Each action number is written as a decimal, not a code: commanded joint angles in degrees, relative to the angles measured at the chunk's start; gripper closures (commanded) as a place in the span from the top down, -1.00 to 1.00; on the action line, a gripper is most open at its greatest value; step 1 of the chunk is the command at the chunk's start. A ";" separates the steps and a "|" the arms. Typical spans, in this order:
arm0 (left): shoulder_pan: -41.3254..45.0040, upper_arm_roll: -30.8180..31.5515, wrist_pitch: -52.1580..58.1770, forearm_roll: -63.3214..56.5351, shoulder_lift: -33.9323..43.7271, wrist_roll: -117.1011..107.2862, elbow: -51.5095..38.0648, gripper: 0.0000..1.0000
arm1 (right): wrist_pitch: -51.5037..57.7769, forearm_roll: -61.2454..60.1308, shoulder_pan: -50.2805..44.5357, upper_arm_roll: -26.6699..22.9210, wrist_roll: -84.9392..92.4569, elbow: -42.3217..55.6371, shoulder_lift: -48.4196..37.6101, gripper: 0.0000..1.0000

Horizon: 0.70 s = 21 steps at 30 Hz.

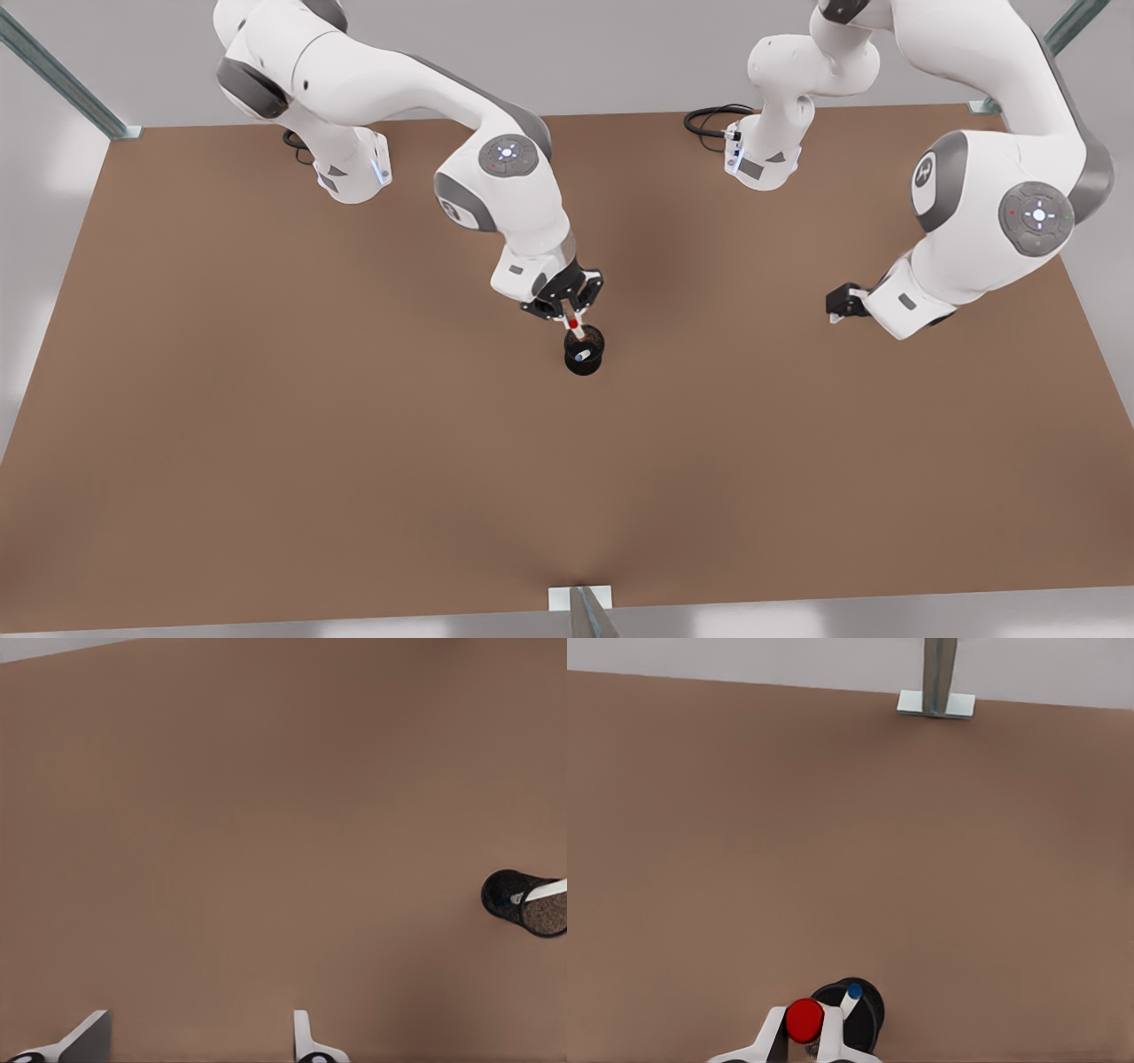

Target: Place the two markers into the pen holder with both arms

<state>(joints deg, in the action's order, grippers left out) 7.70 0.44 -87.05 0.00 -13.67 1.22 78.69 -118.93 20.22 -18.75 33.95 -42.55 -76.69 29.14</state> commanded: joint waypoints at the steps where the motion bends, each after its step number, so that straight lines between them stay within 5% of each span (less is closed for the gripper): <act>1: -0.05 0.00 0.30 0.09 -0.04 -5.44 -0.03 1.00 | 3.88 3.59 -0.14 -0.02 -17.21 -0.04 0.04 -0.57; 21: -1.19 -0.44 0.30 0.17 -2.06 -5.18 -0.03 1.00 | -0.25 8.78 -2.95 -0.55 -17.57 0.14 6.02 -0.57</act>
<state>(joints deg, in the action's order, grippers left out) 6.88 0.02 -86.78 0.17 -15.69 -2.35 78.69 -118.64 28.30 -21.61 33.37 -53.91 -76.62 35.15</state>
